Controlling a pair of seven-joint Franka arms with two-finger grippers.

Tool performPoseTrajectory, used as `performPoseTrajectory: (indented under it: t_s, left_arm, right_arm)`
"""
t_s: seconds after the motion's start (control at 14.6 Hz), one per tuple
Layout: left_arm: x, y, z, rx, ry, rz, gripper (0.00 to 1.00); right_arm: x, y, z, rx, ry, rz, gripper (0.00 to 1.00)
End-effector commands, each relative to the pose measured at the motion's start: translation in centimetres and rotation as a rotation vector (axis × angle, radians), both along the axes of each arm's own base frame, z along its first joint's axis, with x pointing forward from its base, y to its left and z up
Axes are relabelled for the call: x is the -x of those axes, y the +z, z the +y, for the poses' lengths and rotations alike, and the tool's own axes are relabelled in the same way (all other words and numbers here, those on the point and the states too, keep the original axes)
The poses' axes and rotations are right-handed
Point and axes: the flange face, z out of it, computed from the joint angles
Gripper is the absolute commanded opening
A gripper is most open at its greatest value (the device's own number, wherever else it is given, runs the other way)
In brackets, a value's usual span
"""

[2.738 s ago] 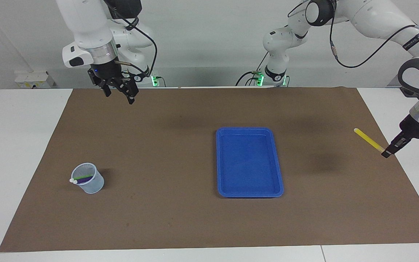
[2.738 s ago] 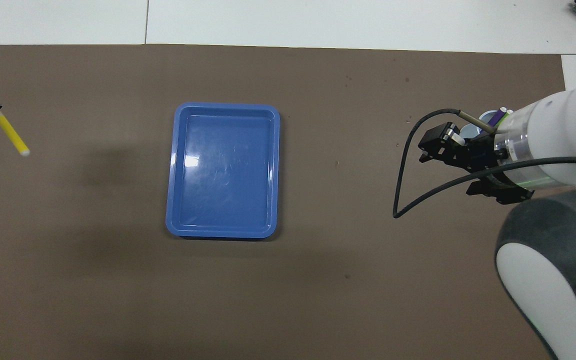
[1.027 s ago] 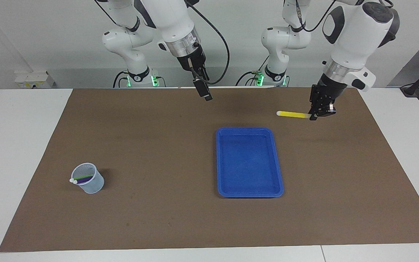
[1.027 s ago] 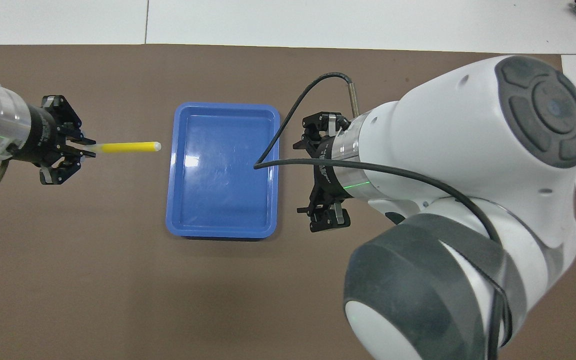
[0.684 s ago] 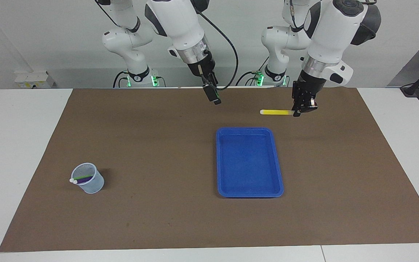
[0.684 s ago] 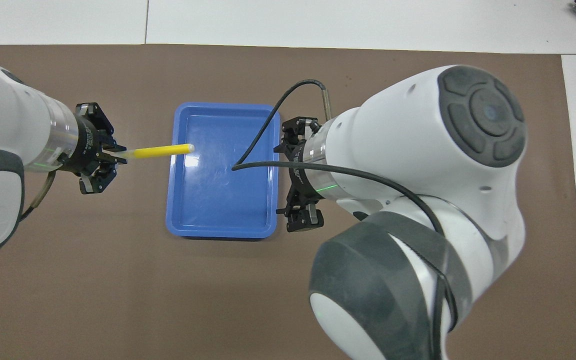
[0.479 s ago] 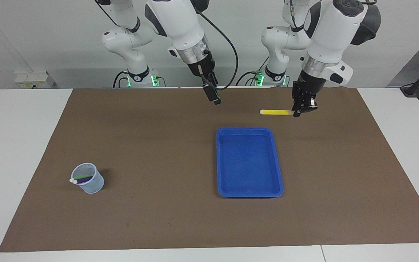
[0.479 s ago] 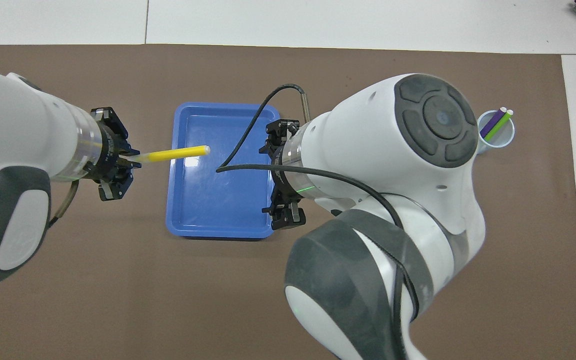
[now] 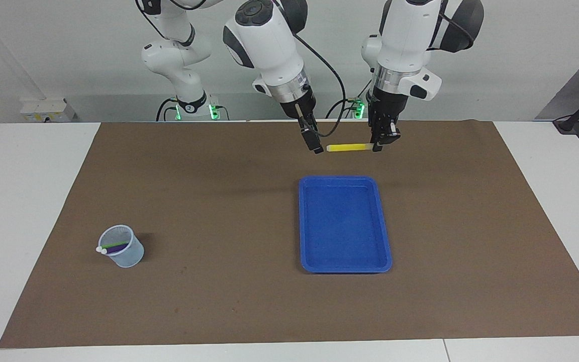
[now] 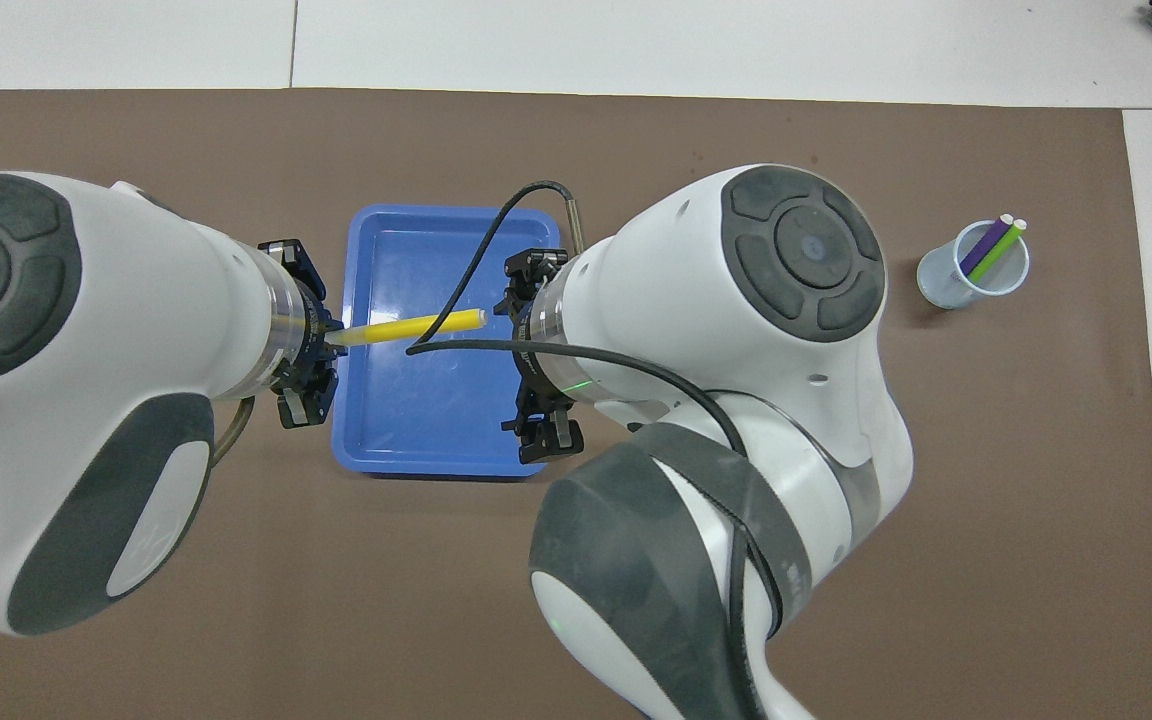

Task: Transfer and insert pens with both arms
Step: 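Carry the yellow pen over the tray toward the right gripper, then close the right gripper on the yellow pen's free end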

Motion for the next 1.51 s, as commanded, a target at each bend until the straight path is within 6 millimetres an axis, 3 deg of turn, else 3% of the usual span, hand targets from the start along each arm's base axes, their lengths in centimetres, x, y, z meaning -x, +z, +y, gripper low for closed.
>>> performPoseTrajectory:
  t_s: [0.0,0.34,0.89,1.23,1.44]
  left_arm:
    - [1.3,0.0,-0.1,-0.019,0.005,-0.026,0.0]
    - [1.9,-0.5,-0.6,-0.025,0.001,-0.028,0.0]
    - [2.2,-0.2,-1.3,-0.021,-0.005,-0.034,0.0]
    - [2.4,-0.2,-1.7,-0.021,-0.013,-0.033,0.0]
    - [2.4,-0.3,-1.7,-0.022,-0.013,-0.032,0.0]
  right_arm:
    - [-0.4,0.6,0.3,-0.033,-0.031,-0.009,1.0]
    - [-0.6,0.8,0.5,-0.058,-0.045,-0.021,1.0]
    - [-0.5,-0.5,1.3,-0.058,-0.063,-0.041,0.98]
    - [-0.4,-0.4,1.3,-0.053,-0.061,-0.042,0.9]
    - [-0.4,0.0,1.2,-0.05,-0.057,-0.042,0.8]
